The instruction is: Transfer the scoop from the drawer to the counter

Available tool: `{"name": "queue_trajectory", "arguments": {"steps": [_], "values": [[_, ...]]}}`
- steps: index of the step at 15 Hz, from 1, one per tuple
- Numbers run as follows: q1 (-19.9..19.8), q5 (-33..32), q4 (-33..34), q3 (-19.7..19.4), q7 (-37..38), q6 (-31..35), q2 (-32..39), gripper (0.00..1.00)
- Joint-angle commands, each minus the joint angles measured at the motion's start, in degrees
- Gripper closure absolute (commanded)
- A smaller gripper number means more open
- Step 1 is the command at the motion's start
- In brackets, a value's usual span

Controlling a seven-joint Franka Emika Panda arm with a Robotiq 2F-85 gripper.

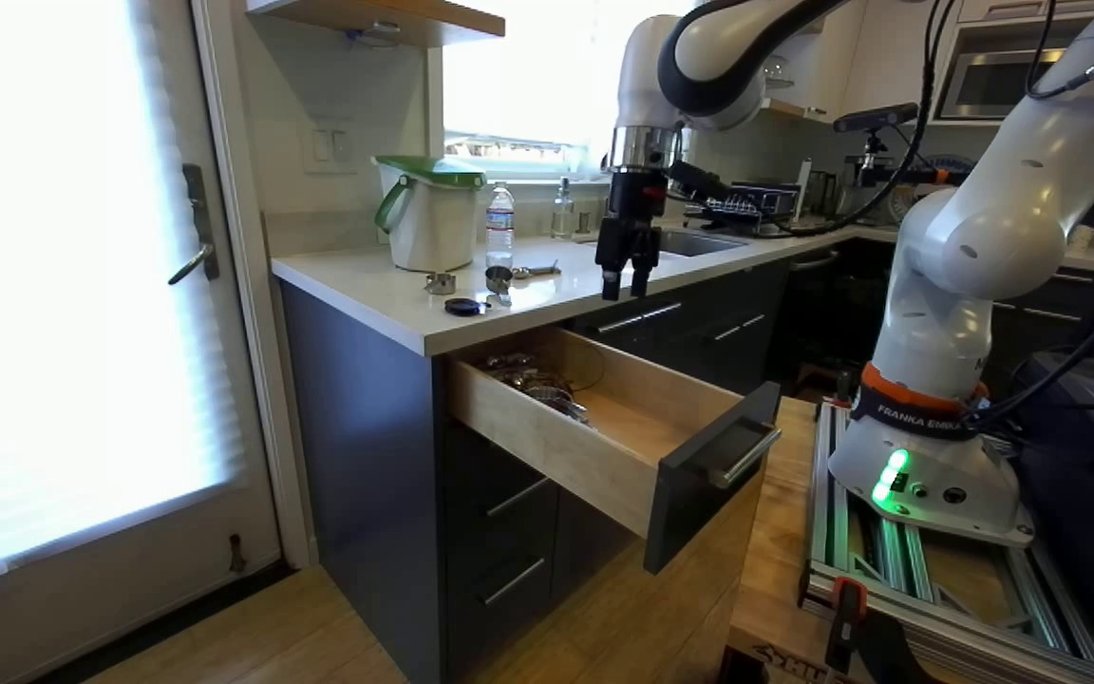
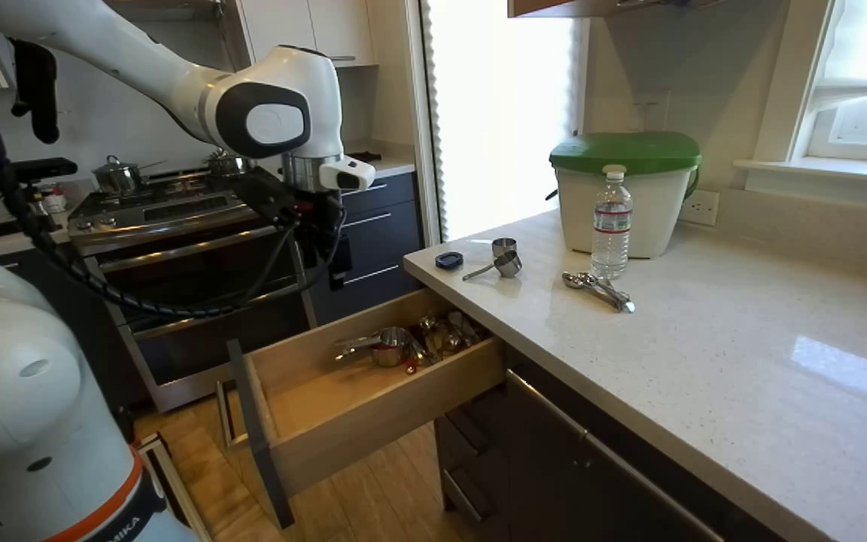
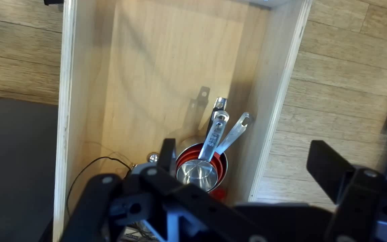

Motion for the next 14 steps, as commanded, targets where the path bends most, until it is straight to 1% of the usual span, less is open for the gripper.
{"name": "queue_trajectory", "arguments": {"steps": [1, 2, 3, 6, 10, 14], "values": [[-0.78, 0.51, 2.14, 1.62, 8.28, 5.31, 7.0, 0.0], [-0.47, 1.4, 2.74, 1.59, 9.96, 6.48, 8.73, 0.0], [-0.76, 0.86, 2.9, 2.15, 12.69, 8.67, 10.2, 0.0], [-0.94, -0.41, 3.25, 2.77, 17.62, 14.87, 15.28, 0.0], [-0.54, -1.34, 3.25, 2.55, 20.65, 21.16, 21.29, 0.0], [-0.13, -1.49, 3.78, 1.8, 21.6, 24.24, 25.93, 0.0]]}}
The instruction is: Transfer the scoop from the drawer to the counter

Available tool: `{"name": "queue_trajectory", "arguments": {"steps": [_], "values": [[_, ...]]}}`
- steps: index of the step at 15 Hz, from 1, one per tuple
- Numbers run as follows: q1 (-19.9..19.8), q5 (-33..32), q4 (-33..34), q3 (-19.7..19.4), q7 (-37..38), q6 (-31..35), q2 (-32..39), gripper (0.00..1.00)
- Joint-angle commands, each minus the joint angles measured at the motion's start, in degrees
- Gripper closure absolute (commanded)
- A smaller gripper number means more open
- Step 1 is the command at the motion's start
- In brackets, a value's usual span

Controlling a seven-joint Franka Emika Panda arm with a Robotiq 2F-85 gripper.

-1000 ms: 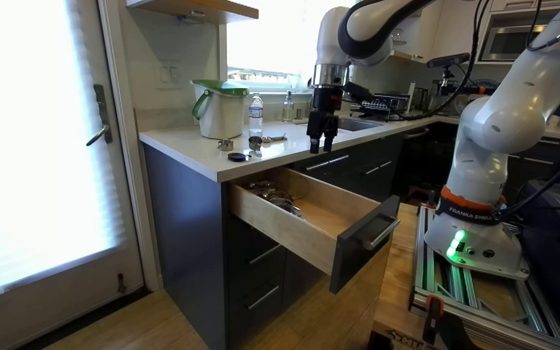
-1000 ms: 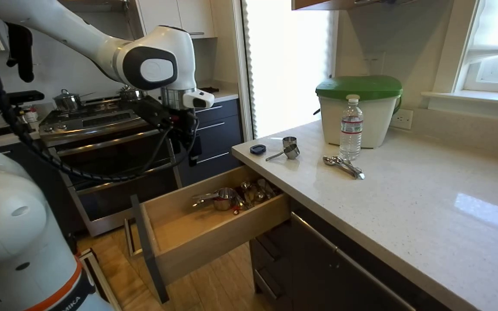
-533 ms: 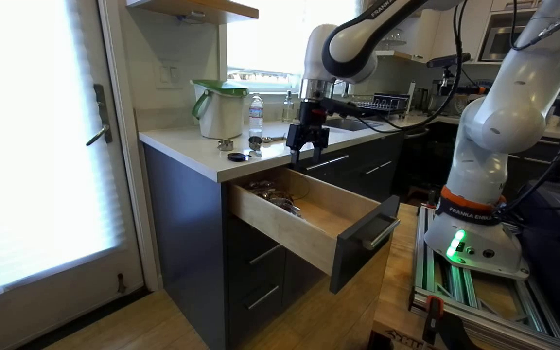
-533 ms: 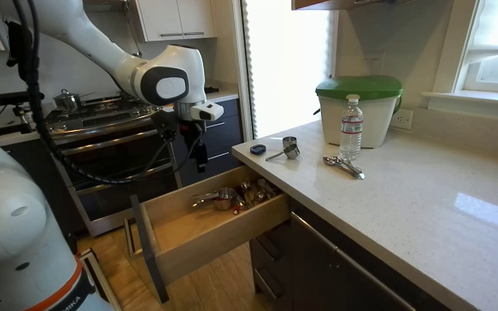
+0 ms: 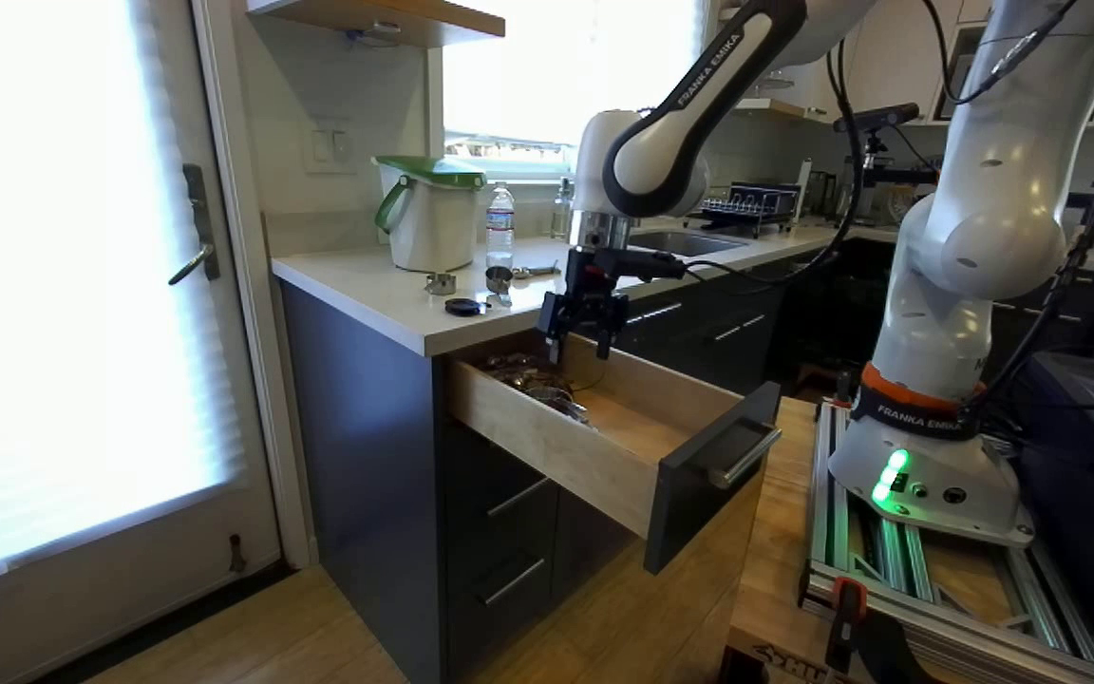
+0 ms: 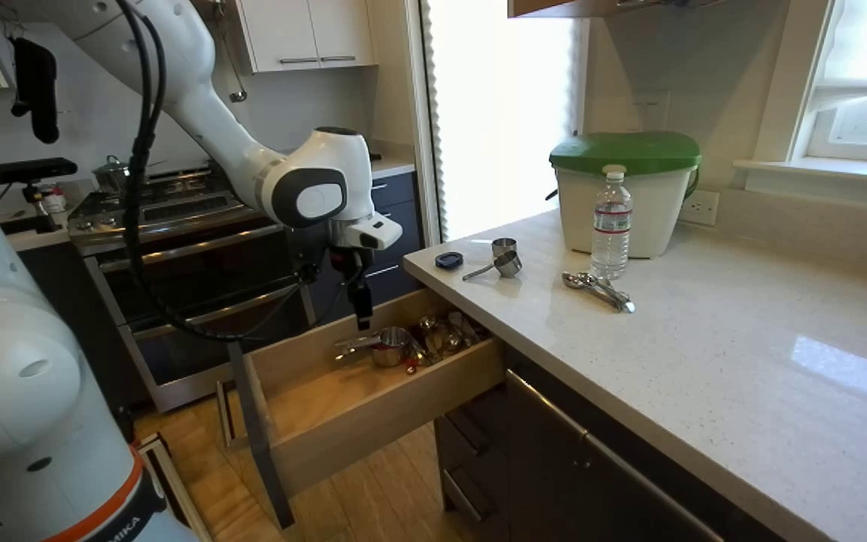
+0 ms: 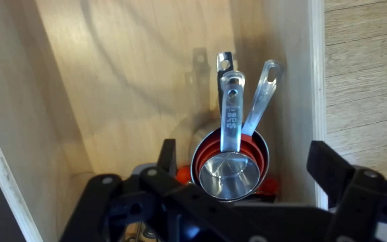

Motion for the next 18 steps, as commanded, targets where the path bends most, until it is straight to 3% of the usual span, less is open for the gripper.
{"name": "queue_trajectory", "arguments": {"steps": [1, 3, 6, 8, 11, 18], "values": [[0.18, -1.31, 1.33, -0.38, 1.98, 2.4, 4.74, 0.0], [0.46, -1.62, 1.76, -0.54, 2.25, 2.9, 6.32, 0.0], [0.89, -1.76, 2.84, -0.69, 2.08, 3.1, 8.48, 0.09], [1.13, -1.8, 3.51, -0.82, 2.05, 3.09, 9.52, 0.27], [1.53, -2.09, 4.52, -0.99, 2.15, 3.23, 10.82, 0.44], [1.93, -1.48, 5.94, -1.53, 1.52, 4.65, 13.29, 0.52]]}}
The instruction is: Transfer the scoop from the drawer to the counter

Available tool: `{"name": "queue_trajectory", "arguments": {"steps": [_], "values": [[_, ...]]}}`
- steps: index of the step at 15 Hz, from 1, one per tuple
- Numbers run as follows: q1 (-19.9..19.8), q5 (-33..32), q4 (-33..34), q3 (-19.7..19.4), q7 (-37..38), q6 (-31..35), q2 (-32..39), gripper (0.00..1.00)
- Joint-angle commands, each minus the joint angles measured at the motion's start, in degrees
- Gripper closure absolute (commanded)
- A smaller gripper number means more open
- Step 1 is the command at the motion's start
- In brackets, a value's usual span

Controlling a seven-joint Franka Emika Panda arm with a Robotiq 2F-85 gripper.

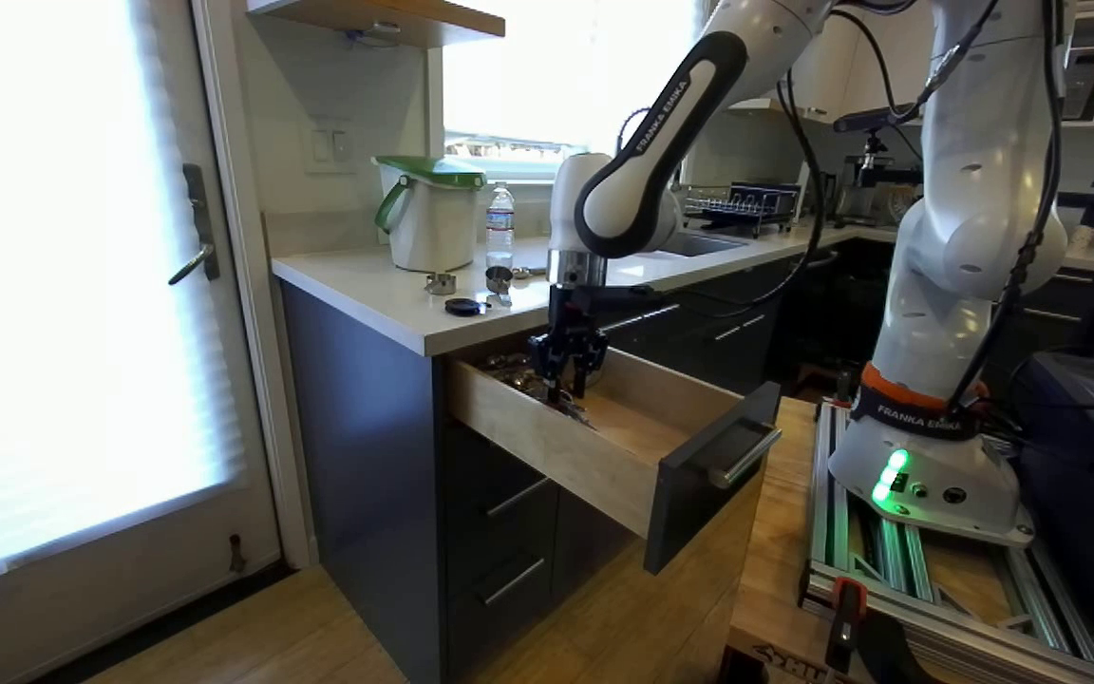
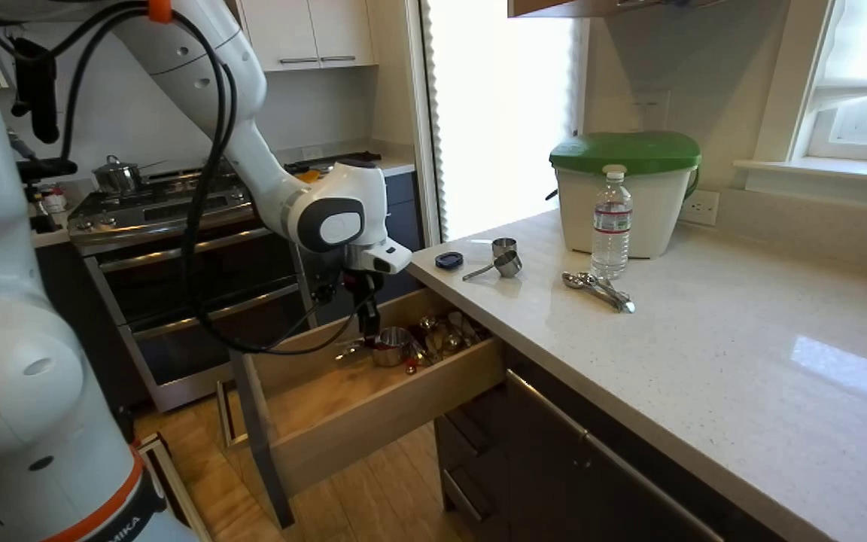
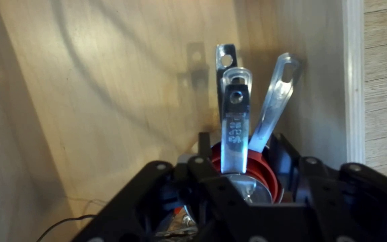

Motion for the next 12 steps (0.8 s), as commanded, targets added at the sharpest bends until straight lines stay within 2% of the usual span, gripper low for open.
{"name": "queue_trajectory", "arguments": {"steps": [1, 4, 5, 8, 10, 12], "values": [[1.05, -0.76, 1.02, -1.07, 0.95, 1.36, 2.1, 0.54], [1.24, -1.16, 1.45, -1.5, 1.32, 1.39, 2.83, 0.57], [1.25, -1.05, 1.55, -1.62, 1.24, 1.4, 2.96, 0.63], [1.27, -0.87, 1.71, -1.87, 1.06, 1.3, 3.31, 0.66], [1.23, -0.73, 1.83, -2.02, 0.94, 1.23, 3.53, 0.72], [1.22, -0.73, 1.9, -2.19, 0.93, 1.24, 3.55, 0.83]]}}
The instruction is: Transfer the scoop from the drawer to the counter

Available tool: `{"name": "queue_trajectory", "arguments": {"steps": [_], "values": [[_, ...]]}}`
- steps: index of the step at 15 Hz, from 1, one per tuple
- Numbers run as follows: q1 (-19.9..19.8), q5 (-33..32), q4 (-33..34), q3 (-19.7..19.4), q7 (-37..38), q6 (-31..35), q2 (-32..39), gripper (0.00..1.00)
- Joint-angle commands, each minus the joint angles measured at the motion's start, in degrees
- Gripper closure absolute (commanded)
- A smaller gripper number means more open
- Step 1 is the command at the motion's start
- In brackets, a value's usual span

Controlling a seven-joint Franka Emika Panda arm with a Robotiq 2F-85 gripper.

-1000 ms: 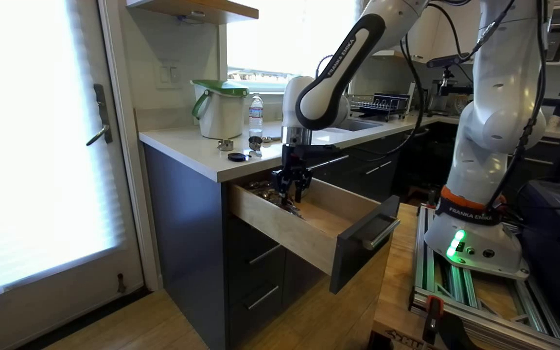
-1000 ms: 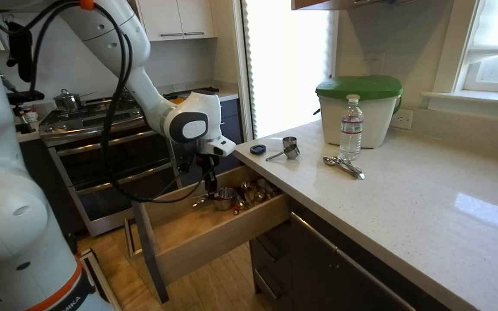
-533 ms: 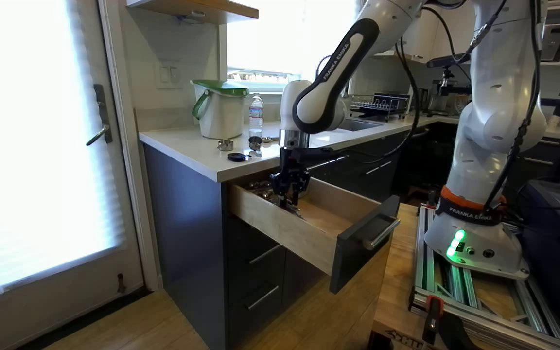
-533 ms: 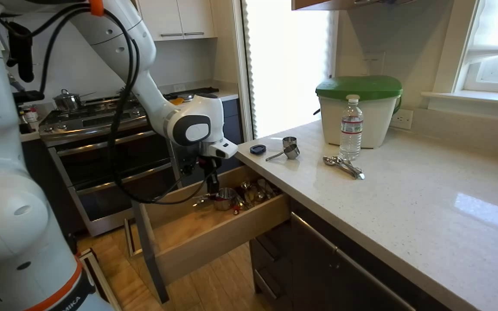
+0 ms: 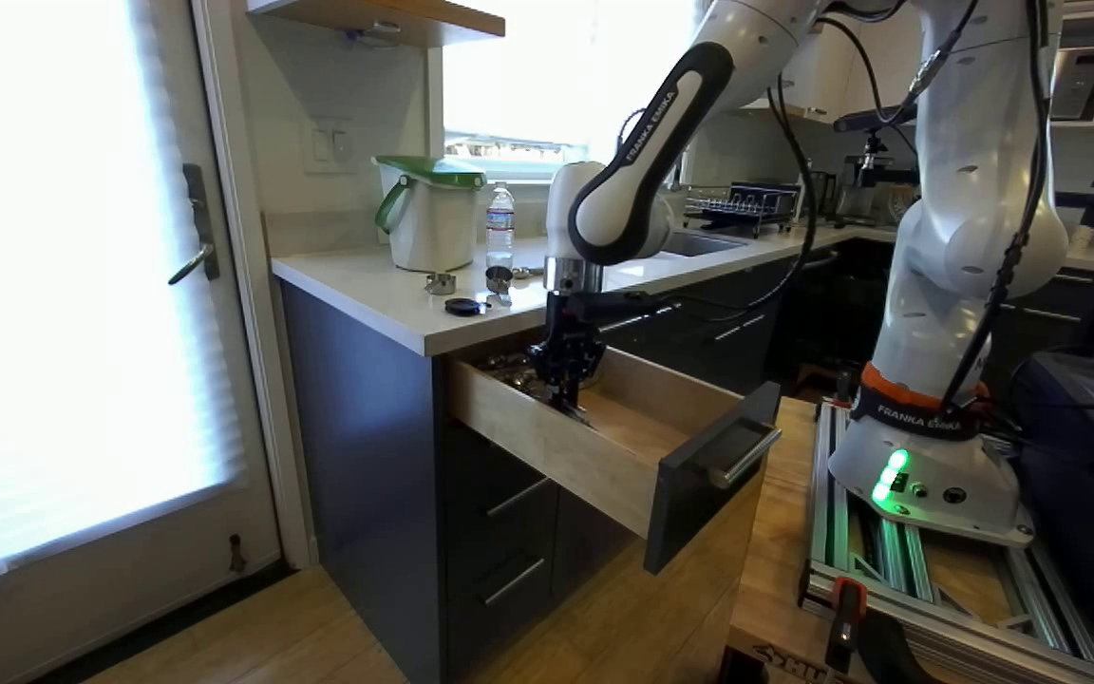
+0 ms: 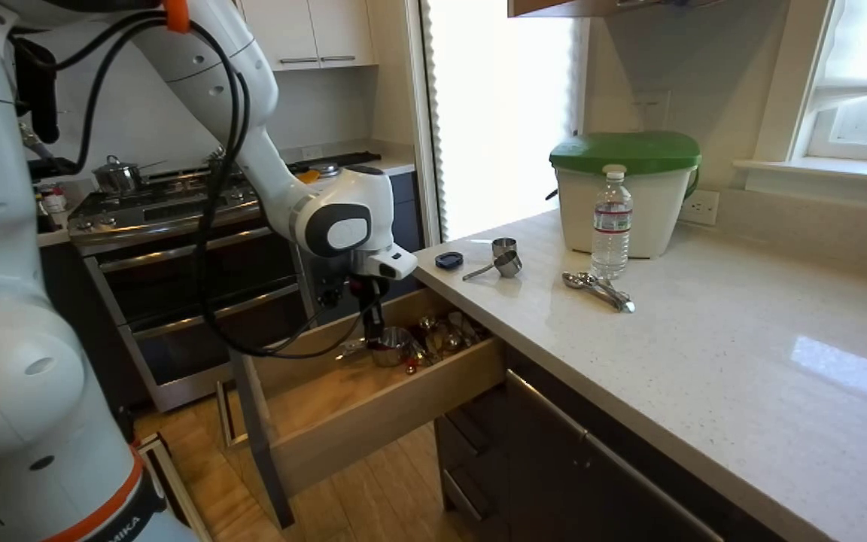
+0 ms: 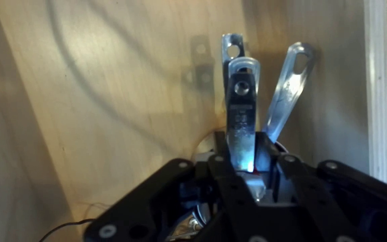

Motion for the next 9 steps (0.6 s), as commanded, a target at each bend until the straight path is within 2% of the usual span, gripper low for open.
{"name": "queue_trajectory", "arguments": {"steps": [1, 2, 5, 9], "values": [[0.81, -0.56, 0.46, -0.97, 0.79, 1.14, 1.01, 0.83], [0.8, -0.58, 0.48, -1.05, 0.82, 1.18, 0.94, 0.89], [0.87, -0.83, 0.31, -1.23, 1.05, 1.09, 0.22, 0.95], [1.18, -1.73, -0.44, -1.5, 1.89, 0.56, -2.18, 0.95]]}}
